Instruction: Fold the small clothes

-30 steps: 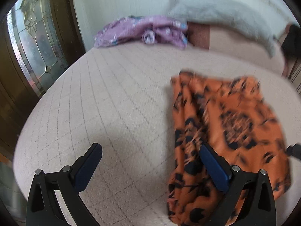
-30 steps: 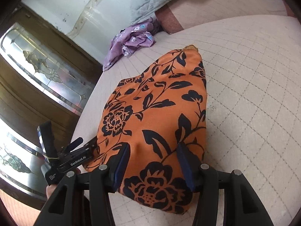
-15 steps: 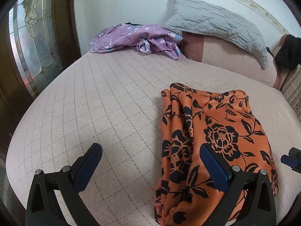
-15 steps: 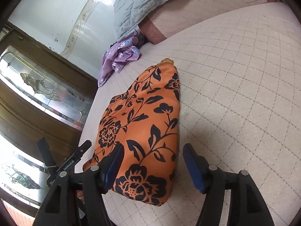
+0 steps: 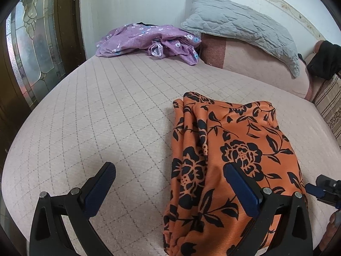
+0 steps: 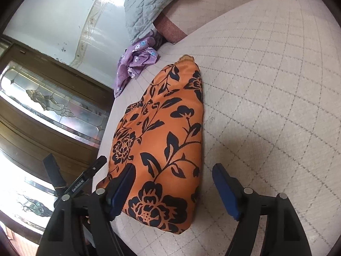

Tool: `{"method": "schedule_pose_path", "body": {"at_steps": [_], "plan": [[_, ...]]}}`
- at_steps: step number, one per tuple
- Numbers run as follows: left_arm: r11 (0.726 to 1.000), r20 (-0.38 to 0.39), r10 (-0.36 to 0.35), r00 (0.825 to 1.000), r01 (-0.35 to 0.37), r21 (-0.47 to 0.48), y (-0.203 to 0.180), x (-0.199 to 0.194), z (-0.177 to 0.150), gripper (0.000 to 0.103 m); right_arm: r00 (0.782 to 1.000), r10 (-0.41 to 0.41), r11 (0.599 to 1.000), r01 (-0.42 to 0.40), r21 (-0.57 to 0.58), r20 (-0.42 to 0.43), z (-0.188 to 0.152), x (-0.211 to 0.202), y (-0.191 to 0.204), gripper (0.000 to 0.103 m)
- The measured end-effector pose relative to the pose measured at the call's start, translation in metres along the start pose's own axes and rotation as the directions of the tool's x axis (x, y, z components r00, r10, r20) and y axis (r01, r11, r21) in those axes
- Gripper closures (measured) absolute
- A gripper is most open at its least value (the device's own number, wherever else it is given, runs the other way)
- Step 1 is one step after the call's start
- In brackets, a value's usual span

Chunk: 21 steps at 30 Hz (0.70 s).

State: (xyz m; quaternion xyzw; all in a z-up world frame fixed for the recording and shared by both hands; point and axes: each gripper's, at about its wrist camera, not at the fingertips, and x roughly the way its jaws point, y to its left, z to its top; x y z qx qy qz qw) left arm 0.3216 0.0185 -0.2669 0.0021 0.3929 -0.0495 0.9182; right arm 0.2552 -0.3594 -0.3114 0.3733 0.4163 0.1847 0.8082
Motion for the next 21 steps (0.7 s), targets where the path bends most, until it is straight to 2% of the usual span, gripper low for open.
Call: {"method": "schedule_pose_path", "body": {"at_steps": [7, 21], "plan": [[0.999, -0.032, -0.040, 0.999, 0.040, -0.010, -0.004, 0.005, 0.000, 0.000, 1.000, 0.016, 1.000, -0.016, 0.013, -0.021, -0.003, 0.010, -0.006, 0.025], [0.997, -0.094, -0.072, 0.993, 0.071, -0.014, -0.014, 0.017, -0.002, 0.000, 0.999, 0.044, 0.999, -0.043, 0.021, -0.032, -0.003, 0.023, -0.010, 0.025]]}}
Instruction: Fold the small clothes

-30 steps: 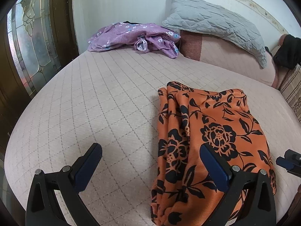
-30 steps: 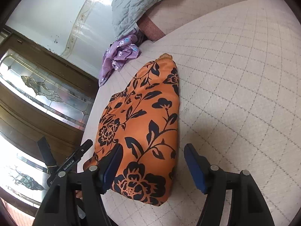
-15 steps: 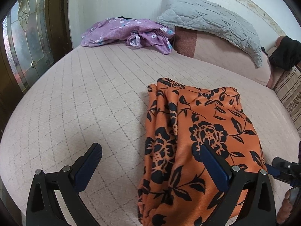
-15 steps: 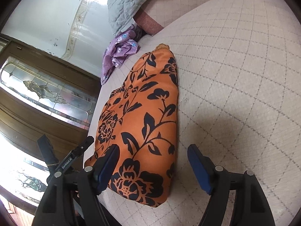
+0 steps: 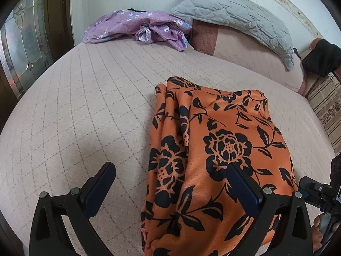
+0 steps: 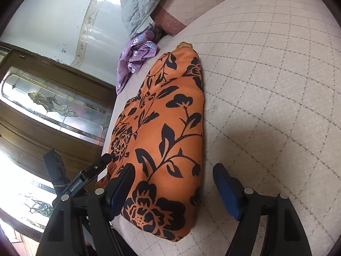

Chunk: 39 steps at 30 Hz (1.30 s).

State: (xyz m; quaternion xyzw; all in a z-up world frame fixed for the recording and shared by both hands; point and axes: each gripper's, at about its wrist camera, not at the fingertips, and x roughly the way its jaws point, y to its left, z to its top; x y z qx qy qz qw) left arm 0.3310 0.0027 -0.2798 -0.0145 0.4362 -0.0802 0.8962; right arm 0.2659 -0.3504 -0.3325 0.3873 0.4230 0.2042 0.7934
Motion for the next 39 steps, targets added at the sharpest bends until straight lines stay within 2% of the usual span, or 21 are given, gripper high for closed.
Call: {"method": "schedule_pose_path", "body": {"at_steps": [10, 39], "plan": [[1.000, -0.054, -0.005, 0.999, 0.005, 0.006, -0.005, 0.011, -0.003, 0.000, 1.000, 0.007, 1.000, -0.007, -0.015, 0.002, 0.000, 0.008, 0.001, 0.024], [0.998, -0.104, -0.051, 0.993, 0.046, -0.045, -0.003, 0.032, -0.002, 0.000, 1.000, 0.023, 0.999, -0.024, -0.044, -0.008, 0.007, 0.034, 0.008, 0.023]]}}
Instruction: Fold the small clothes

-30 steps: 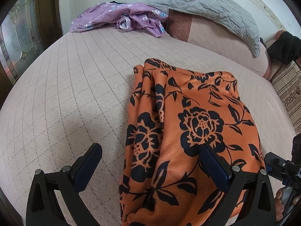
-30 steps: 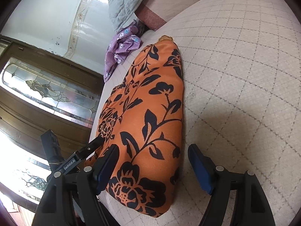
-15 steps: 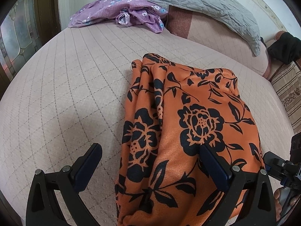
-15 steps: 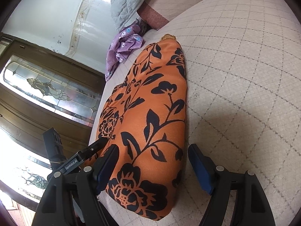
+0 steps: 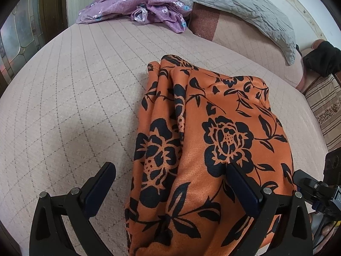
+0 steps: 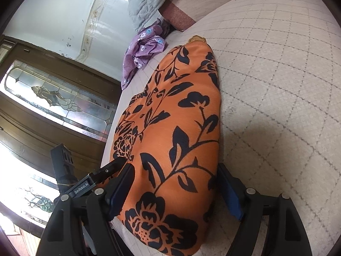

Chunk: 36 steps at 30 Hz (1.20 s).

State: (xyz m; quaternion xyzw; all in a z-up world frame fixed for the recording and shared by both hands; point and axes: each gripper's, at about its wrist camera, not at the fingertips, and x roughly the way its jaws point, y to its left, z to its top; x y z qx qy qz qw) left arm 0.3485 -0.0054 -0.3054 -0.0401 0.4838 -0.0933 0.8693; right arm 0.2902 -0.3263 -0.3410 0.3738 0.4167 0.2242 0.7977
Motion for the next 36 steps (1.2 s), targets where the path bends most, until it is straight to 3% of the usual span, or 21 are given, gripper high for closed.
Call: {"method": "schedule_pose_path", "body": {"at_steps": [19, 31, 36], "plan": [[0.999, -0.027, -0.038, 0.999, 0.037, -0.017, -0.001, 0.025, 0.000, 0.000, 0.995, -0.101, 0.993, 0.099, -0.069, -0.026, 0.012, 0.029, 0.014, 0.023], [0.999, -0.016, -0.043, 0.999, 0.043, 0.008, -0.019, 0.031, -0.003, 0.000, 0.990, -0.142, 0.985, 0.142, -0.102, 0.002, 0.007, 0.032, 0.013, 0.030], [0.998, -0.013, -0.068, 0.998, 0.068, 0.017, -0.023, 0.028, -0.006, 0.008, 0.989, -0.145, 0.984, 0.145, -0.105, 0.007, 0.006, 0.033, 0.014, 0.031]]}}
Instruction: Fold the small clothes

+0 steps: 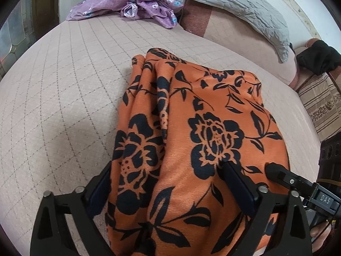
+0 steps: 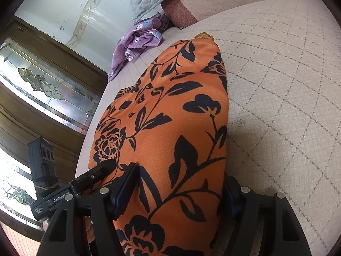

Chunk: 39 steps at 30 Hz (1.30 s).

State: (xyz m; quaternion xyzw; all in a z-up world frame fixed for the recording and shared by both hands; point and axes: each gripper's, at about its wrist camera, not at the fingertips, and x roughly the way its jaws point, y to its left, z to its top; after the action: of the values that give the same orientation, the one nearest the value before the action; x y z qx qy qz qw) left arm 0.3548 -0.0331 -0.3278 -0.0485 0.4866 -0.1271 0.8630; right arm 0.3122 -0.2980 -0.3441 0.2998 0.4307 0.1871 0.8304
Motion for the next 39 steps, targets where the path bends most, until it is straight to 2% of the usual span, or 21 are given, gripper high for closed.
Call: {"method": "schedule_pose_path", "body": {"at_steps": [11, 15, 17, 21, 24, 26, 29, 34, 39], "plan": [[0.999, 0.012, -0.039, 0.999, 0.039, -0.023, -0.003, -0.004, -0.001, 0.025, 1.000, 0.002, 1.000, -0.002, 0.026, 0.004, 0.000, -0.003, -0.005, 0.036], [0.998, 0.004, -0.050, 0.999, 0.050, -0.039, 0.004, -0.004, 0.000, 0.023, 1.000, -0.001, 1.000, 0.001, 0.023, 0.007, 0.000, -0.003, -0.006, 0.036], [0.996, -0.009, -0.072, 0.997, 0.071, -0.054, 0.008, -0.003, 0.001, 0.016, 1.000, 0.002, 1.000, -0.003, 0.020, 0.010, -0.001, -0.003, -0.006, 0.036], [0.998, -0.009, -0.061, 0.998, 0.061, -0.020, 0.003, -0.003, -0.001, 0.014, 1.000, 0.003, 1.000, -0.003, 0.018, 0.014, -0.002, -0.004, -0.007, 0.037], [0.997, 0.016, -0.060, 0.998, 0.061, -0.036, 0.005, -0.007, -0.001, 0.029, 1.000, -0.003, 1.000, 0.002, 0.018, 0.025, -0.003, -0.006, -0.005, 0.041], [0.997, 0.035, -0.072, 0.997, 0.073, -0.037, 0.005, -0.011, -0.001, 0.049, 0.999, -0.018, 1.000, 0.019, -0.002, 0.038, -0.005, -0.009, -0.001, 0.043], [0.999, 0.070, -0.053, 0.996, 0.054, -0.002, -0.002, -0.020, -0.001, 0.060, 0.997, -0.050, 0.998, 0.053, -0.043, 0.062, -0.006, -0.012, 0.009, 0.047], [0.999, 0.103, -0.049, 0.993, 0.047, 0.017, -0.012, -0.037, -0.001, 0.066, 0.993, -0.068, 0.992, 0.077, -0.095, 0.093, -0.004, -0.022, 0.019, 0.053], [0.996, 0.115, -0.071, 0.991, 0.065, 0.060, -0.040, -0.050, 0.000, 0.067, 0.986, -0.101, 0.980, 0.122, -0.155, 0.135, -0.004, -0.043, 0.024, 0.055]]}}
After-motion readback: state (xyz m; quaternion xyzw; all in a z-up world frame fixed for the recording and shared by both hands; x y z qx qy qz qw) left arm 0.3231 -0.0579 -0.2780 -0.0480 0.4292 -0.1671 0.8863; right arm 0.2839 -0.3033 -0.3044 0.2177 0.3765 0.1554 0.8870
